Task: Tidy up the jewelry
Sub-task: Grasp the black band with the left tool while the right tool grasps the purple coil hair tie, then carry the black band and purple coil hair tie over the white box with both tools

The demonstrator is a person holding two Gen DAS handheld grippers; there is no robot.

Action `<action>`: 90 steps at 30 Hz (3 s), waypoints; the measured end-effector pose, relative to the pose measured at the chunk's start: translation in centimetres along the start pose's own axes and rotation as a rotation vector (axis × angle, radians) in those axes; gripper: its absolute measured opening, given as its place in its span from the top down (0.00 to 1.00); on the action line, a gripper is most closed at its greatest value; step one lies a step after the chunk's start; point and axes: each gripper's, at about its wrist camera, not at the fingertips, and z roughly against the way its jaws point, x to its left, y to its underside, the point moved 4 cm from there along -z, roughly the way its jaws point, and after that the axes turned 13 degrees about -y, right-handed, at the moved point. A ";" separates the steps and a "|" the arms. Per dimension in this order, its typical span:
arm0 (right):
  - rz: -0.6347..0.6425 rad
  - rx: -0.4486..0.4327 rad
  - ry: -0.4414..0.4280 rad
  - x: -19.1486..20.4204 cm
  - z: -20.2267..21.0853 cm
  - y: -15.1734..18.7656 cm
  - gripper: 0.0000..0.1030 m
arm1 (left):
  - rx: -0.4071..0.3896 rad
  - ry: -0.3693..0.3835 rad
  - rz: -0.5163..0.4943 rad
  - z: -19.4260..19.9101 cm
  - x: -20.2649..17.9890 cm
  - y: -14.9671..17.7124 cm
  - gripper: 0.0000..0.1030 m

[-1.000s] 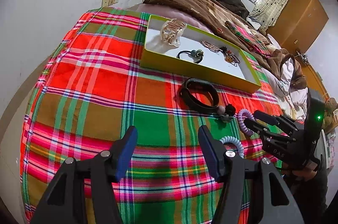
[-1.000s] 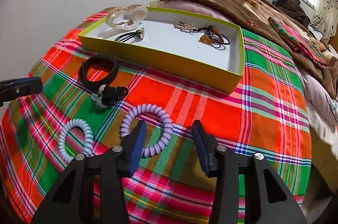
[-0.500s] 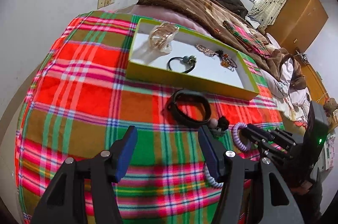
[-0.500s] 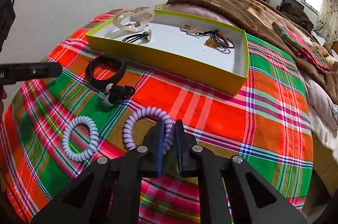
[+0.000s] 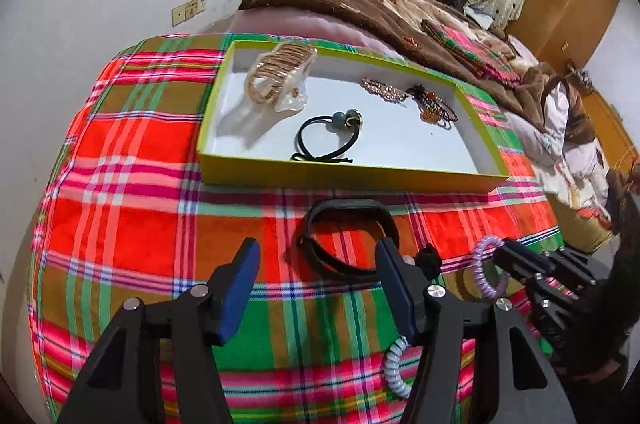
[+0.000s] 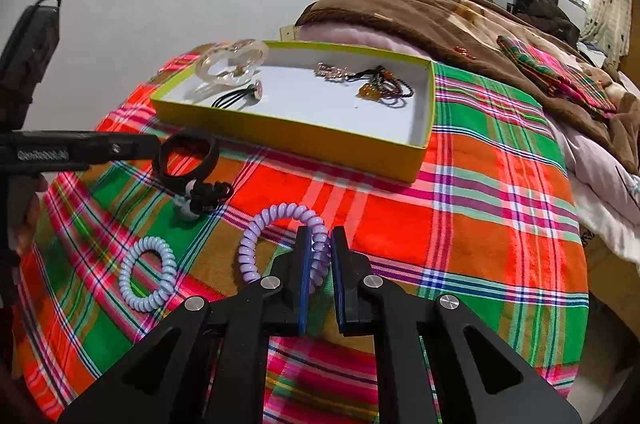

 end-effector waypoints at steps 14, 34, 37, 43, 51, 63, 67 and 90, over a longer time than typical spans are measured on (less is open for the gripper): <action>-0.001 -0.020 -0.017 0.0 0.3 -0.6 0.90 | 0.031 -0.122 -0.063 -2.3 -0.5 -0.2 0.40; -0.006 -0.027 -0.022 -0.1 0.1 -0.8 0.90 | 0.013 -0.137 -0.114 -2.1 -1.5 -0.3 0.82; -0.007 -0.029 -0.021 -0.1 0.1 -0.8 0.90 | 0.012 -0.136 -0.106 -2.1 -1.5 -0.3 0.83; -0.011 -0.037 -0.017 -0.1 0.4 -0.9 0.90 | 0.005 -0.136 -0.097 -1.6 -1.3 -0.2 0.84; -0.011 -0.045 -0.013 0.0 0.8 -1.0 0.90 | -0.004 -0.131 -0.079 -1.1 -1.1 -0.2 0.85; 0.004 -0.074 -0.012 0.8 1.9 -2.0 0.90 | -0.043 -0.113 -0.055 0.6 -0.7 -0.8 0.85; 0.009 -0.091 -0.007 0.9 2.4 -2.7 0.90 | -0.062 -0.108 -0.056 1.4 -0.8 -1.4 0.85; -0.036 -0.134 0.040 -1.3 2.3 -7.7 0.90 | -0.125 -0.070 -0.089 2.3 -3.0 -7.8 0.85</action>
